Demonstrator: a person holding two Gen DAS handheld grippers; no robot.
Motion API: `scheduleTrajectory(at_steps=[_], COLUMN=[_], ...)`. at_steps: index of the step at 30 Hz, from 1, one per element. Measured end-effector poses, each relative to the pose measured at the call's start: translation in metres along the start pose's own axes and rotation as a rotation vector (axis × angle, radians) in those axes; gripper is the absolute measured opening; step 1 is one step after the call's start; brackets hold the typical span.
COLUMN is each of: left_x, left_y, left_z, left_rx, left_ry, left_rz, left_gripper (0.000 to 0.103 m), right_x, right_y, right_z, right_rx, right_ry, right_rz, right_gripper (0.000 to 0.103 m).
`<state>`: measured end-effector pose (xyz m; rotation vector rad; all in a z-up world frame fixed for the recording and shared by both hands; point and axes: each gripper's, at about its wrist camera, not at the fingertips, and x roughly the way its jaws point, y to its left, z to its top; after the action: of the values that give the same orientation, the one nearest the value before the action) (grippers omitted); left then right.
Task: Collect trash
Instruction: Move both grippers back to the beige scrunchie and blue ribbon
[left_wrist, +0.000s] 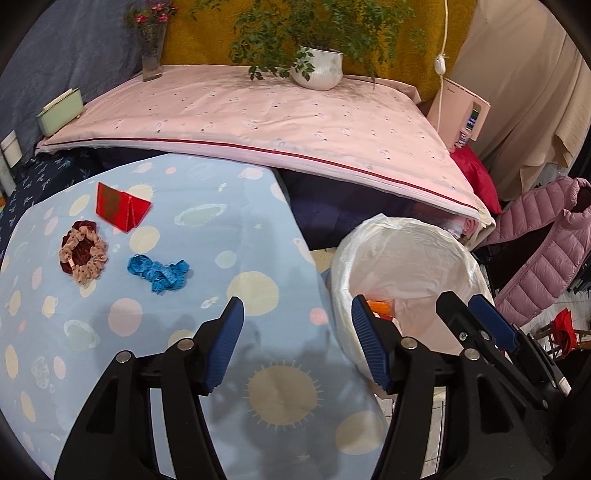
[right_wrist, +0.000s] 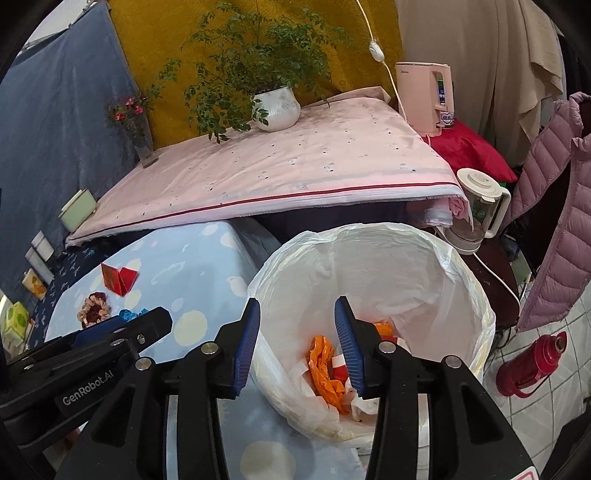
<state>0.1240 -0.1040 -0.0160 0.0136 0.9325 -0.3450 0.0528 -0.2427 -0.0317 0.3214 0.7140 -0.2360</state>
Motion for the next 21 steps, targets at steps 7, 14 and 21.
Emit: scheduleTrajectory(at_steps=[7, 14, 21], left_x=[-0.001, -0.002, -0.003], left_y=[0.029, 0.069, 0.115], left_z=[-0.002, -0.005, -0.011], left_rx=[-0.05, -0.121, -0.198], left_ry=[-0.002, 0.0, 0.004], left_rz=[0.029, 0.067, 0.109], left_gripper=[0.061, 0.063, 0.064], right_x=[0.005, 0.012, 0.019], right_y=[0.024, 0.052, 0.082], right_z=[-0.001, -0.005, -0.01], right_rx=[-0.042, -0.086, -0.134], right_ry=[0.014, 0.031, 0.05], right_rz=[0.016, 0.037, 0.063], right_gripper=[0.042, 0.042, 0.042])
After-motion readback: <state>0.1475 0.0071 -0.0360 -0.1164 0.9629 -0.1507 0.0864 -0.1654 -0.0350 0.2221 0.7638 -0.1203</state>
